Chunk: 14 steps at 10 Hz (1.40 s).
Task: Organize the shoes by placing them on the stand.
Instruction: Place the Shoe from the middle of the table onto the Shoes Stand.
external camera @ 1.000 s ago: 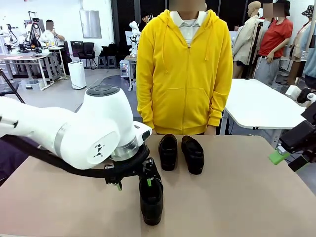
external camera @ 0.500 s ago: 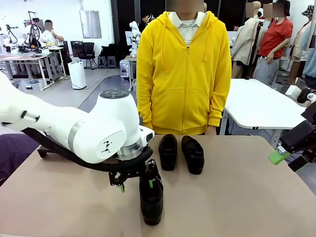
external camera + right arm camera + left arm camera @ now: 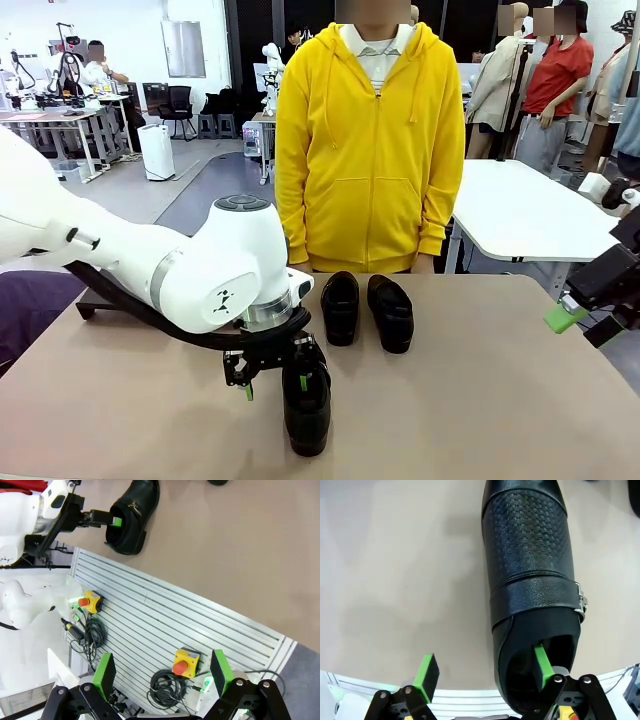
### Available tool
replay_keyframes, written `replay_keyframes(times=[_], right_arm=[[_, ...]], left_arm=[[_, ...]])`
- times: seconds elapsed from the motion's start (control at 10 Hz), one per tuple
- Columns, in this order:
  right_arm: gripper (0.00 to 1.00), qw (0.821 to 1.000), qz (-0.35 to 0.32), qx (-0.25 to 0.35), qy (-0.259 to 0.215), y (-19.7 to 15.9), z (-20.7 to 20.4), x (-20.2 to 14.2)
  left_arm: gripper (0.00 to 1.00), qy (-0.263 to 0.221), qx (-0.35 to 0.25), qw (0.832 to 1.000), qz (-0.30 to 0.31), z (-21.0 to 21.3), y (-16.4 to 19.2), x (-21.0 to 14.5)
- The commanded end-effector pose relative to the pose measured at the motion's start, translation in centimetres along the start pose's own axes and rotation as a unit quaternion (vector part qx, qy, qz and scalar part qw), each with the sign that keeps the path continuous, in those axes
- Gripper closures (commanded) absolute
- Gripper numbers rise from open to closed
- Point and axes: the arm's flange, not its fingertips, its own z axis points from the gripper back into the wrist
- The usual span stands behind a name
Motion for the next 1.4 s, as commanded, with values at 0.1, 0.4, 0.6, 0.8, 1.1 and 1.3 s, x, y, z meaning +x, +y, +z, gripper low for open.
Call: replay_keyframes(times=[0.1,0.4,0.6,0.8,1.1,1.3], right_arm=[[0.0,1.0,0.01,0.01,-0.003,0.0,0.2,0.1],[0.0,1.0,0.01,0.01,-0.003,0.0,0.2,0.1],[0.0,1.0,0.01,0.01,-0.003,0.0,0.2,0.1],[0.0,1.0,0.01,0.01,-0.003,0.0,0.2,0.1],[0.0,1.0,0.01,0.01,-0.003,0.0,0.2,0.1],[0.0,1.0,0.01,0.01,-0.003,0.0,0.2,0.1]], left_arm=[[1.0,-0.01,0.019,1.0,0.011,0.2,-0.9,0.2],[1.0,-0.003,0.027,1.0,0.003,-0.2,-1.0,0.0],[1.0,-0.004,0.028,1.0,0.0,-0.2,-1.2,0.0],[1.0,-0.004,0.026,1.0,-0.008,-0.1,-1.4,-0.2],[1.0,-0.02,-0.005,0.998,-0.052,2.6,-1.1,-0.1],[1.0,-0.031,-0.057,0.991,-0.113,9.4,-0.4,-1.3]])
